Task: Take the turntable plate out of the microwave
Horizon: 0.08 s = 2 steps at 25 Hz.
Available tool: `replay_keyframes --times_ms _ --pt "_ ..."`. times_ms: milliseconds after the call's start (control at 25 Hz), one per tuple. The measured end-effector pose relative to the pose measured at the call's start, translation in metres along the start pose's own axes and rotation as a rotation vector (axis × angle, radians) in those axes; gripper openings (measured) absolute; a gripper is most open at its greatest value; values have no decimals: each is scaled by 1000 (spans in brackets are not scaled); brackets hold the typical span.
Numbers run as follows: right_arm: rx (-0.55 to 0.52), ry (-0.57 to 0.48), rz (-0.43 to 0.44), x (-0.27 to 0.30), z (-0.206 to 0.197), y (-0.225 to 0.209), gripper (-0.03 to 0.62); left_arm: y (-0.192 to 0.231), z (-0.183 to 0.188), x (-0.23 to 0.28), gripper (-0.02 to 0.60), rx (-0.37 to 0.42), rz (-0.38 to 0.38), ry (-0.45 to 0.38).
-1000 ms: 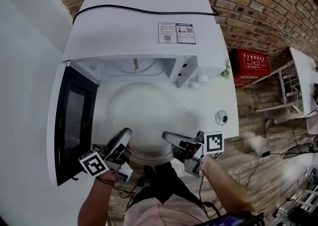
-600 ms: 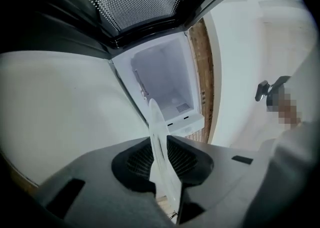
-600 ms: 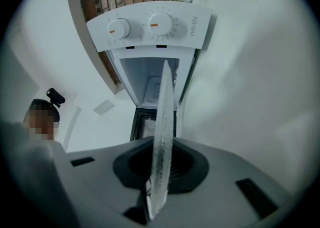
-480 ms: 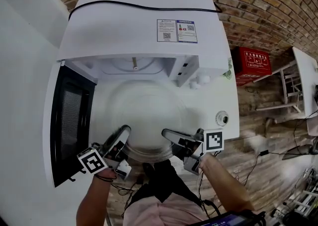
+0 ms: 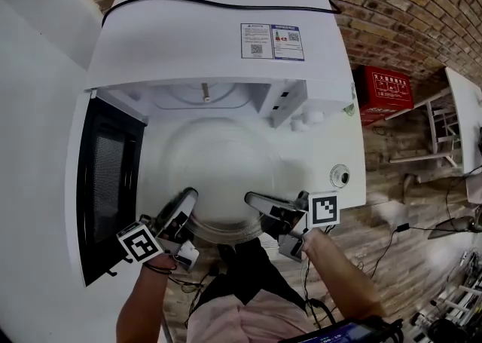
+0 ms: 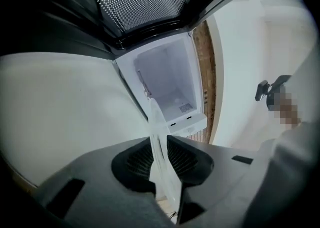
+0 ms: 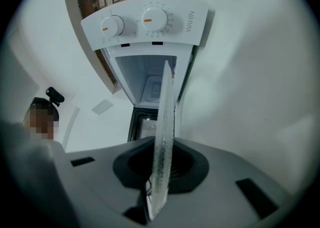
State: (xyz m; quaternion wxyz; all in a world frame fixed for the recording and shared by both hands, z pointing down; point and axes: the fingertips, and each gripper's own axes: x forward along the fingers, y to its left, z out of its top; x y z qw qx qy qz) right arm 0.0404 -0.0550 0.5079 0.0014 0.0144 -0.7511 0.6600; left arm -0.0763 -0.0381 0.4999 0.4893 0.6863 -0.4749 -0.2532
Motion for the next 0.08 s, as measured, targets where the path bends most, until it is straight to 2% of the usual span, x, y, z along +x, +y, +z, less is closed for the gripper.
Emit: replay_keyframes --times_ms 80 --pt "-1 -1 0 2 1 0 34 4 2 -2 81 0 16 -3"
